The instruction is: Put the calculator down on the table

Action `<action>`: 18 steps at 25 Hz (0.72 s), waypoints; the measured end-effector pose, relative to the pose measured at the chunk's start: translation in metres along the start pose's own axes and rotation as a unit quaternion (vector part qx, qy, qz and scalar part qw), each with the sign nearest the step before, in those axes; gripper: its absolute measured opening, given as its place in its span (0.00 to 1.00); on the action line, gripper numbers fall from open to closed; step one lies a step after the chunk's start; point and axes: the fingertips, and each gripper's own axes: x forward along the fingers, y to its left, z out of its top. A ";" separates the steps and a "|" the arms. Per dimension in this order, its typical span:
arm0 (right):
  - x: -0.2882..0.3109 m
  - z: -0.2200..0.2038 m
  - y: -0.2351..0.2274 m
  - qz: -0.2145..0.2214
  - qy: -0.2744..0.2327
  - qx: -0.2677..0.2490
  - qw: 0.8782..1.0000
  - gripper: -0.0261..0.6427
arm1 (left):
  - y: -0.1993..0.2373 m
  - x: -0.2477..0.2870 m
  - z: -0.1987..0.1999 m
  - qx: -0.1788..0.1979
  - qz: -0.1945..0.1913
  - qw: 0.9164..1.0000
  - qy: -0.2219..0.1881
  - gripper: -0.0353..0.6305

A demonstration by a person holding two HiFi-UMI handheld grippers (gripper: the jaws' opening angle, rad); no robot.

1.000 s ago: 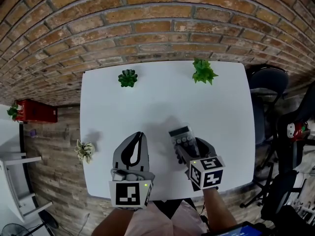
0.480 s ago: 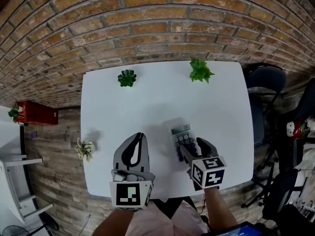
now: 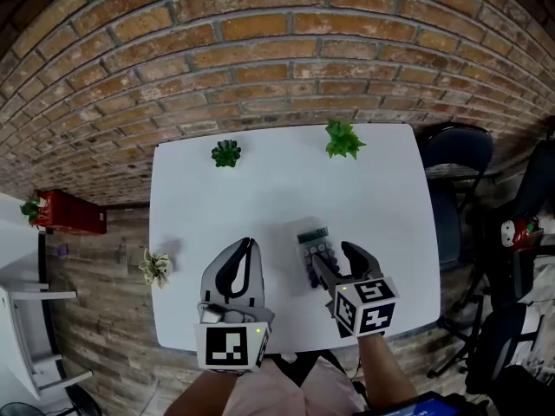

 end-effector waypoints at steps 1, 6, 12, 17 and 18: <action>-0.005 0.012 0.004 0.003 -0.015 -0.006 1.000 0.45 | -0.001 -0.001 0.009 0.003 0.000 1.000 -0.009 0.09; -0.041 0.084 0.028 0.020 -0.102 -0.046 0.994 0.38 | -0.005 -0.009 0.065 0.017 0.008 0.998 -0.062 0.09; -0.089 0.154 0.055 0.028 -0.197 -0.107 0.974 0.18 | -0.009 -0.019 0.125 0.040 0.018 0.992 -0.116 0.09; -0.116 0.188 0.071 0.031 -0.250 -0.137 0.958 0.09 | -0.009 -0.026 0.155 0.046 0.023 0.988 -0.146 0.09; -0.120 0.192 0.072 0.028 -0.257 -0.140 0.956 0.07 | -0.009 -0.028 0.158 0.050 0.023 0.987 -0.150 0.09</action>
